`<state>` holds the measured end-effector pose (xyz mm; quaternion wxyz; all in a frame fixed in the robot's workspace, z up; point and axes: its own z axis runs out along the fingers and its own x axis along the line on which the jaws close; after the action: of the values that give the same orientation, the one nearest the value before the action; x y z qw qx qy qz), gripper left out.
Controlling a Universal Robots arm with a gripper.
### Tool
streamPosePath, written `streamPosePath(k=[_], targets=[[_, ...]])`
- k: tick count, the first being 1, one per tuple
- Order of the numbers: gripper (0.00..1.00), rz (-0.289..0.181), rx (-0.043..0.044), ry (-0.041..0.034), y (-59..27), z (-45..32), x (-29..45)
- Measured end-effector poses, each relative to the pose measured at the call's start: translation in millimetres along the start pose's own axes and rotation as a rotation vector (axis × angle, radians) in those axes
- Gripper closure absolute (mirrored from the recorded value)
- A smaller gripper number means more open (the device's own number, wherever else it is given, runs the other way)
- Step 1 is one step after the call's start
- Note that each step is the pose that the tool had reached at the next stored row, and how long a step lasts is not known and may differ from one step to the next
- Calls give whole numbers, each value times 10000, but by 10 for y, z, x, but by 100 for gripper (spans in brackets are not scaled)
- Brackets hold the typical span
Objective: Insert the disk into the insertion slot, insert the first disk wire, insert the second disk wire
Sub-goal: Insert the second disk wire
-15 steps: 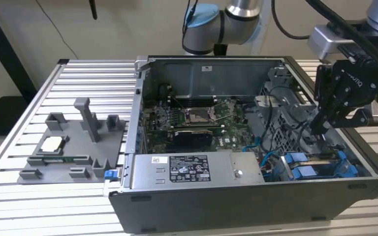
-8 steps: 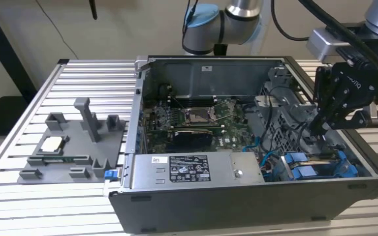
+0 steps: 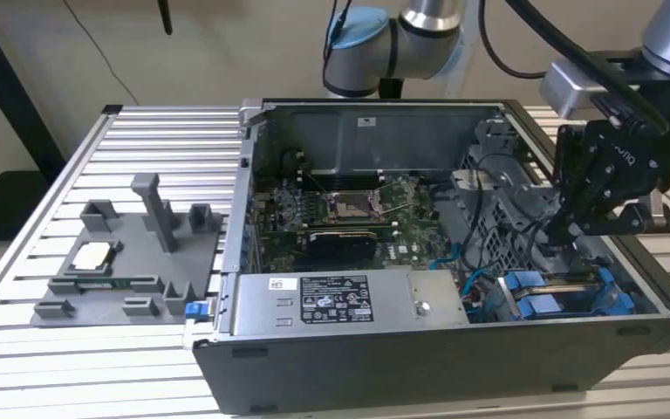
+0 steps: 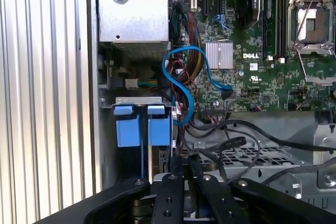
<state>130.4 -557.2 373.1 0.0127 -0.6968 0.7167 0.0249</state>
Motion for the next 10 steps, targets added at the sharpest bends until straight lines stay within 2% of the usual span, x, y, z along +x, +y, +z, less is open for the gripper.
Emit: streamPosePath(k=[10], targets=[[84,-2,0,8,-10,47,30]])
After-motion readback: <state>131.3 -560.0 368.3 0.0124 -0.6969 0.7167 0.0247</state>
